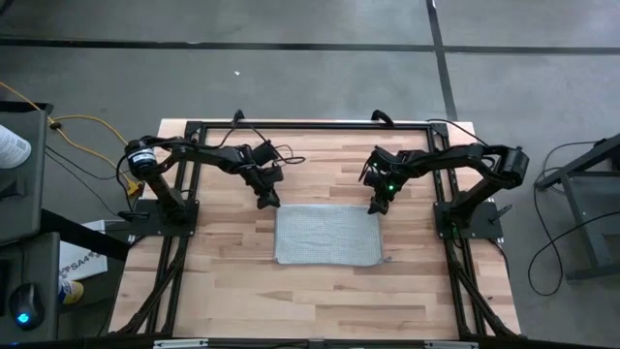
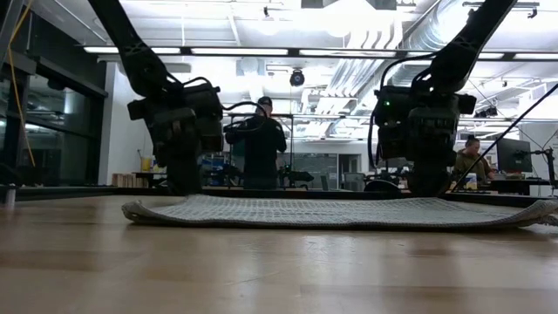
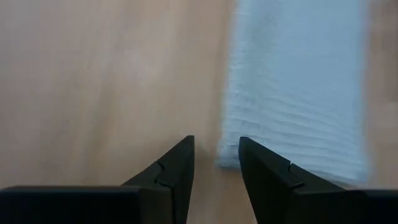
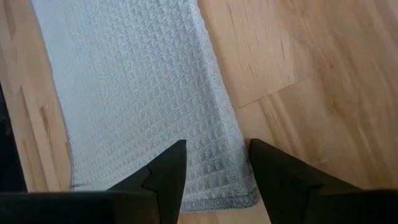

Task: Fold microfiber towels
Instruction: Fold the gray microfiber towel

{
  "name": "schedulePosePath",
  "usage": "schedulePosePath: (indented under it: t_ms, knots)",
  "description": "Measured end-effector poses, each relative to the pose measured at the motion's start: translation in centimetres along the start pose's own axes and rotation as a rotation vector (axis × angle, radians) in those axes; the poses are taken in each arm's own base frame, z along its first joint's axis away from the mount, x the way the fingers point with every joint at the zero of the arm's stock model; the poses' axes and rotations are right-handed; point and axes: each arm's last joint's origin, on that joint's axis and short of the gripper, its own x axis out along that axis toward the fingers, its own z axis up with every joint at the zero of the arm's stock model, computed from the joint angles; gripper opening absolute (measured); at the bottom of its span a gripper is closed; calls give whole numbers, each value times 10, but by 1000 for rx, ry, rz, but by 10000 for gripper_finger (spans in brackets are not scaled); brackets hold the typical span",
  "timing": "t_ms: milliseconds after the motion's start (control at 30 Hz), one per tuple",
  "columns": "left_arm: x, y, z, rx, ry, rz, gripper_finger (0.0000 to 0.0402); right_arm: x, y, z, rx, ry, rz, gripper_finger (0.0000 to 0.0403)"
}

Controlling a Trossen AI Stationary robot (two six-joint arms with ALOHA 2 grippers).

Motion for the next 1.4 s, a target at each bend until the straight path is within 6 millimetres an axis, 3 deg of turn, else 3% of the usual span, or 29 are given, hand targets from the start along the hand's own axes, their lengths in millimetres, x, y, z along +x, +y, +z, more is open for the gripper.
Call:
schedulePosePath:
  t_ms: [433, 900, 1400]
  knots:
    - [2, -2, 1, 23, 6, 88, 127, 0, 0, -1, 2, 2, 0, 173]
    - [3, -4, -4, 23, 40, -15, 127, 0, 0, -1, 22, 6, 1, 173]
    - [3, -3, 2, 85, -15, 12, 127, 0, -1, -6, 47, 48, -15, 173]
